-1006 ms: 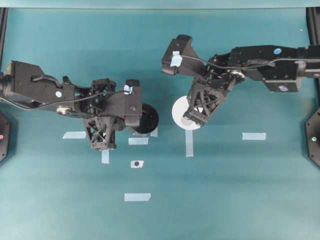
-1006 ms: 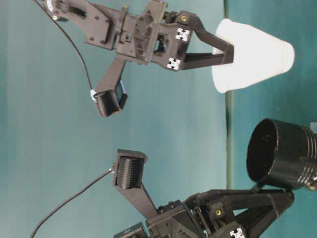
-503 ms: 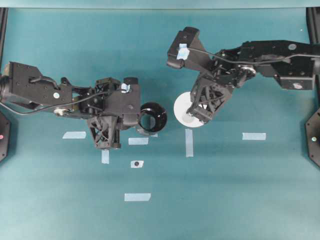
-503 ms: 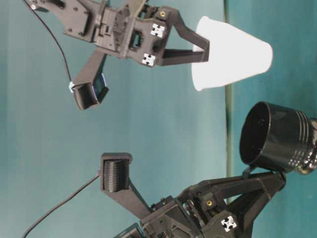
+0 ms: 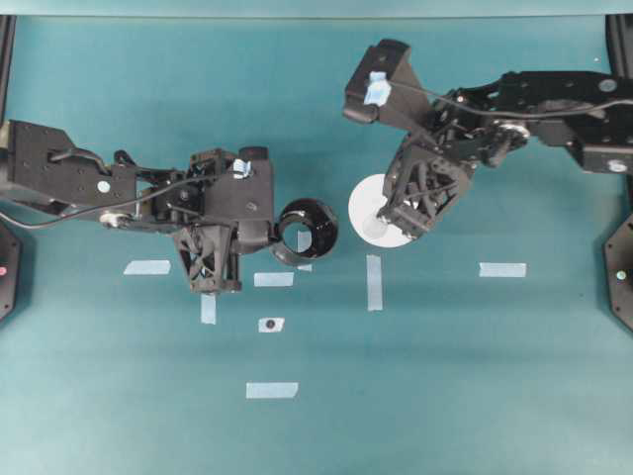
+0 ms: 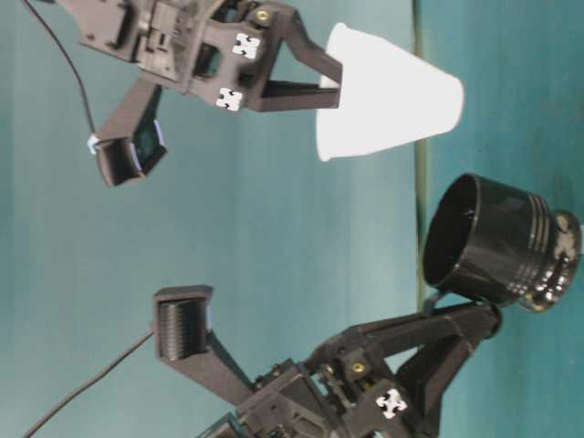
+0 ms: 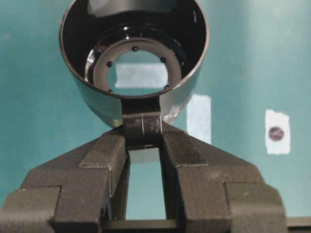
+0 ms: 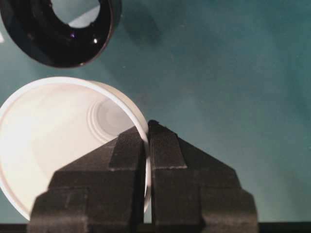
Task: Holding the cup holder with the left arm, the right arm places the cup into the cup holder.
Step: 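Lift the holder and cup, bringing the cup toward the holder opening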
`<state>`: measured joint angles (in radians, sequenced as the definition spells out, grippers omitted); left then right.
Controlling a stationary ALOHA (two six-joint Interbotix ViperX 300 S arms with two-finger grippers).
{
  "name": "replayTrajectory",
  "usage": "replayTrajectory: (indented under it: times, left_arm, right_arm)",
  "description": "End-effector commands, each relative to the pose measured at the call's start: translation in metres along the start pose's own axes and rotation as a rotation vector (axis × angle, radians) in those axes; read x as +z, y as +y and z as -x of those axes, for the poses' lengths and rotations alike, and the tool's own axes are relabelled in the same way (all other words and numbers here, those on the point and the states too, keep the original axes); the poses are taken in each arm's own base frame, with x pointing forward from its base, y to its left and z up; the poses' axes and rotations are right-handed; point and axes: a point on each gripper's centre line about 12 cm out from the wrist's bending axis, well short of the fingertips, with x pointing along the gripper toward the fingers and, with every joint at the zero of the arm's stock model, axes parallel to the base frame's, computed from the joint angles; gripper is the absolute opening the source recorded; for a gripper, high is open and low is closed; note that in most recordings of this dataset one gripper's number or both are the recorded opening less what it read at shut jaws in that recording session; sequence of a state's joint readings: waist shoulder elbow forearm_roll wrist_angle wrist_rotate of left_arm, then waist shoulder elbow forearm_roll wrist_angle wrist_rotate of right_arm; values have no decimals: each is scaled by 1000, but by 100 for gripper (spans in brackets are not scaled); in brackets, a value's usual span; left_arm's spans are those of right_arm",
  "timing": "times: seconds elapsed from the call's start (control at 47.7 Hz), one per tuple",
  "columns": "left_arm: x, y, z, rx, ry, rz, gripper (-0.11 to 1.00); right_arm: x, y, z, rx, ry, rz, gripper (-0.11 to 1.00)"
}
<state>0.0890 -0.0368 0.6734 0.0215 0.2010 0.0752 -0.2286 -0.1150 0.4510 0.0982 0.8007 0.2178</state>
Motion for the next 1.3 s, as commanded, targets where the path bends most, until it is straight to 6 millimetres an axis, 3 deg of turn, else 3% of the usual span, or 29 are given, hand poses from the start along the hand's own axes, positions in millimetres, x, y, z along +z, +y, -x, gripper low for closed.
replayTrajectory:
  times: [0.0, 0.629, 1.027, 1.278]
  left_arm:
    - [17, 1, 13, 5, -70, -2, 21]
    - [34, 0, 20, 11, -202, -5, 21]
    - [45, 1, 22, 16, -283, 1, 21]
    - [48, 1, 22, 17, -291, -3, 21]
  right_arm:
    - [11, 6, 40, 37, -115, -11, 3]
    - [32, 18, 74, 76, -226, -4, 3]
    - [33, 21, 70, 90, -266, 2, 3]
    - [31, 24, 57, 87, -233, 8, 3]
